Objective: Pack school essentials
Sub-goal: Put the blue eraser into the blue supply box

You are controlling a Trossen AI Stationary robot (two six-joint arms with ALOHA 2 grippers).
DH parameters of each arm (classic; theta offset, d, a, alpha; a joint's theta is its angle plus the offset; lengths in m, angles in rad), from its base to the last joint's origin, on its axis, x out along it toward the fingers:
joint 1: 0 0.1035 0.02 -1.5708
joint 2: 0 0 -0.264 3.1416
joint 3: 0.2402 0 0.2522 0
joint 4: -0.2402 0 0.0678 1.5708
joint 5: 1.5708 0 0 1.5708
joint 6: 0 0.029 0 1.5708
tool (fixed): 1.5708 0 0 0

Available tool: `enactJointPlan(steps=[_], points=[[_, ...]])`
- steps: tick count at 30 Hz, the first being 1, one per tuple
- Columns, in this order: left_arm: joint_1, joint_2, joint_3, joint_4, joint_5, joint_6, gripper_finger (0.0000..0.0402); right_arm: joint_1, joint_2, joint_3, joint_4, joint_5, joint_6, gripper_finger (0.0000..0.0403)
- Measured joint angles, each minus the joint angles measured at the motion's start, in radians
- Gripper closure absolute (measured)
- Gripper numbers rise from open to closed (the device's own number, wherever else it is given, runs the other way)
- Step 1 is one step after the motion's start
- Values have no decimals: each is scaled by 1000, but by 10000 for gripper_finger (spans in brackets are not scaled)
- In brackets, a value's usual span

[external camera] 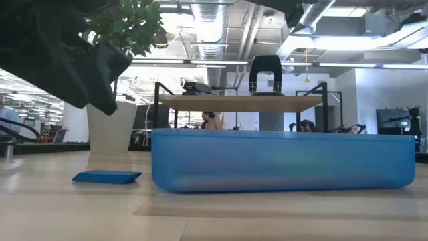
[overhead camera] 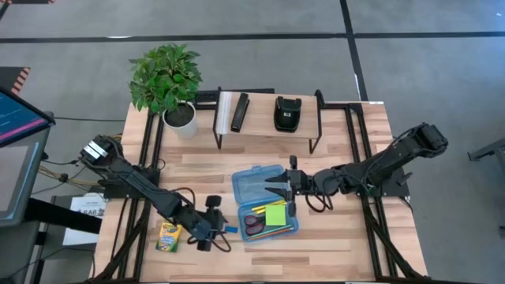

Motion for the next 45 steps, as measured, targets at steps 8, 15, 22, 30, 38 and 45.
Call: enactJointPlan(steps=[8,15,22,30,38,45], points=[[0,3,0,-17,-44,-6,172,1,0,0,1,0,2,269],[18,81,0,10,-40,-11,161,1,0,0,0,0,2,269],[37,162,0,111,11,-3,160,1,0,0,-1,0,2,269],[34,234,2,187,0,5,166,1,0,0,-4,0,6,269],[14,312,5,279,-44,-1,222,1,0,0,-4,0,6,269],[13,330,-62,397,-51,-99,295,3,0,0,-5,0,9,269]])
